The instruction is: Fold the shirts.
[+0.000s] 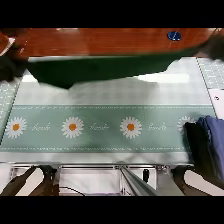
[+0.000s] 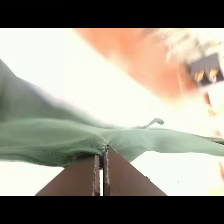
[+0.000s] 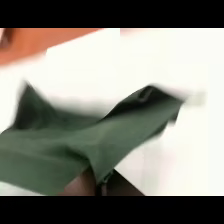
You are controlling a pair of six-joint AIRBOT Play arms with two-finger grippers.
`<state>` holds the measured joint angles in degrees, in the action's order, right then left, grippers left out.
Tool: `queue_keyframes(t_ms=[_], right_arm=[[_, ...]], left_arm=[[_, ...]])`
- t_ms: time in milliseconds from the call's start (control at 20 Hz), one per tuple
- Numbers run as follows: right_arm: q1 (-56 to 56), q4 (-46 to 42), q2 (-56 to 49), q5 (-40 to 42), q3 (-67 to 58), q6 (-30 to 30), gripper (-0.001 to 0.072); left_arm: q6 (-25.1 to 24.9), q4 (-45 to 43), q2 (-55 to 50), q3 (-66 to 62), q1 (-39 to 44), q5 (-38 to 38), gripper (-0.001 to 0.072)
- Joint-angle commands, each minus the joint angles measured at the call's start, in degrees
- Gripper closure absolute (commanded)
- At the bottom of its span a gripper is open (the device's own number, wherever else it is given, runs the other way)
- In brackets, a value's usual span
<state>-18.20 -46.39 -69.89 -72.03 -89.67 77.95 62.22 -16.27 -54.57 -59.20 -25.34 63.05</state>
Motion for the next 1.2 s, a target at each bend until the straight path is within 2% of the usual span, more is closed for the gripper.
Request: queue_keyframes(t_ms=[0,150,300,500,750,1000,1150], right_arm=[[0.2,-7.4,7.9,-3.3,-16.3,2.8,0.0693],[0.2,-13.8,17.1,-2.4,-17.4,3.4,0.0693],[0.2,-17.6,24.5,-7.5,-17.4,5.7,0.0693],[0.2,-19.6,31.3,-11.0,-17.4,7.3,0.0693],[0.2,-21.4,34.5,-15.9,-17.4,8.9,0.0693],[0.2,-21.0,34.5,-15.4,-10.2,9.0,0.0693],[0.2,-18.2,33.6,-12.0,0.9,7.5,0.0693]], left_arm=[[0.9,-5.3,6.4,-21.3,0.0,-2.9,0.0694],[6.7,-23.5,11.9,-34.2,-0.1,-3.1,0.0694],[8.6,-36.8,17.7,-39.6,-0.1,-2.8,0.0694],[11.0,-46.6,25.2,-39.5,0.5,1.0,0.0694],[14.4,-57.2,29.6,-39.5,9.8,3.3,0.0694],[17.7,-58.3,28.3,-30.3,13.0,4.6,0.0694],[18.0,-52.7,24.0,-20.3,13.0,4.4,0.0694]])
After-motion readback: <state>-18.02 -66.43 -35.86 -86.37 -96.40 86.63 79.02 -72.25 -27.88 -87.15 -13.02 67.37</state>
